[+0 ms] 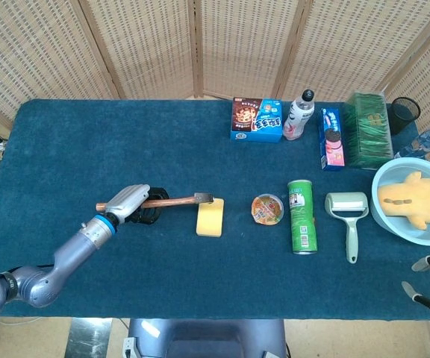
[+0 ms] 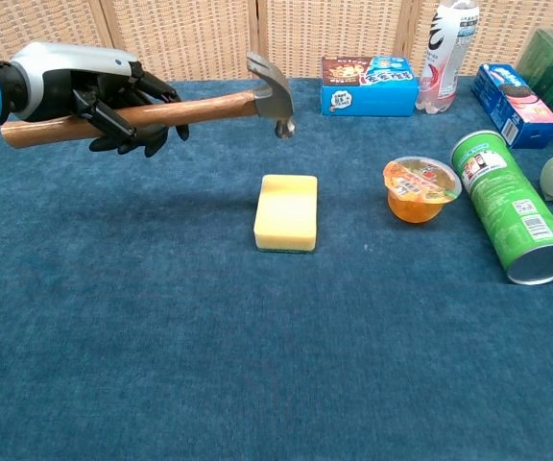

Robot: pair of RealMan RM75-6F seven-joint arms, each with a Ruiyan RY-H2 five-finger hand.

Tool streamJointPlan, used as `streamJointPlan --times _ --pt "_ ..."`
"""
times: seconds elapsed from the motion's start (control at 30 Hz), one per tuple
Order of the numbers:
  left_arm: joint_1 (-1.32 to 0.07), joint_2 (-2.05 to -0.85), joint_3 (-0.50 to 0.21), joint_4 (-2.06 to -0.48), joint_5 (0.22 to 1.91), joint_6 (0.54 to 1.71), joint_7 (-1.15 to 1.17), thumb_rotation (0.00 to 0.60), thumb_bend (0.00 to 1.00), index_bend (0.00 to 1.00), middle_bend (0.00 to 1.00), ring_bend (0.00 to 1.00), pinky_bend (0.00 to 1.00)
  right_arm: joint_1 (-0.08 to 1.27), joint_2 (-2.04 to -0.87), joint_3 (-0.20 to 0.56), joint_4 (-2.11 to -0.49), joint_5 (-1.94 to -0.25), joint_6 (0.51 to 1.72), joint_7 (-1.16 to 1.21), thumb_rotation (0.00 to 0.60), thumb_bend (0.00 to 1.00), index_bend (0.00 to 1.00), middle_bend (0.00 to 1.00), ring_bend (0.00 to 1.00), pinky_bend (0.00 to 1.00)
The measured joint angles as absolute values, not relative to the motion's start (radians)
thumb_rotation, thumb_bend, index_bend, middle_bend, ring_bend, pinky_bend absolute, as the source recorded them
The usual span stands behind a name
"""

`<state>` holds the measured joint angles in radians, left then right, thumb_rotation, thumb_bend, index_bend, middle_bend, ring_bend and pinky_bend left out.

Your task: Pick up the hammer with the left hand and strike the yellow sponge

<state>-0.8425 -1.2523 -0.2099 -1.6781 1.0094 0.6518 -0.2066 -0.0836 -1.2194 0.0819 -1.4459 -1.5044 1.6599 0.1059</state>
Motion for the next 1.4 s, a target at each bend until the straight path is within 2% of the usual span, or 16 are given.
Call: streamJointPlan --times 0.27,0.67,1.0,1.2,1.4 --pt "-0.872 -1.245 -0.194 -1.653 0.947 0.581 -0.194 0.600 0.61 0.57 0.64 0.68 0.79 -0.086 -1.217 0.081 -1.458 -1.509 1.664 0.095 0.600 0.14 0.54 0.53 0.49 0.36" --pt "-0.986 -1.259 -0.135 -1.589 0.746 0.446 -0.157 0.600 0.61 0.57 0.64 0.68 0.79 -0.093 -1.211 0.079 -1.471 -1.519 1.679 0.083 0.600 0.14 0.54 0.53 0.49 0.36" --pt "-1.047 -1.325 -0.079 -1.530 0.650 0.453 -0.121 0.600 0.61 0.57 0.64 0.68 0.79 -0.099 -1.210 0.080 -1.469 -1.512 1.682 0.085 0.600 0.14 0.54 0.53 0.49 0.36" --pt "-1.006 -1.280 -0.125 -1.600 0.705 0.532 -0.151 0.600 0.61 0.57 0.64 0.68 0.79 -0.098 -1.210 0.080 -1.471 -1.513 1.680 0.082 0.600 0.14 0.54 0.53 0.49 0.36" --pt "-0.943 -1.209 -0.147 -1.652 0.793 0.534 -0.194 0.600 0.61 0.57 0.64 0.68 0.79 -0.094 -1.210 0.082 -1.475 -1.516 1.676 0.075 0.600 0.14 0.54 0.53 0.49 0.36"
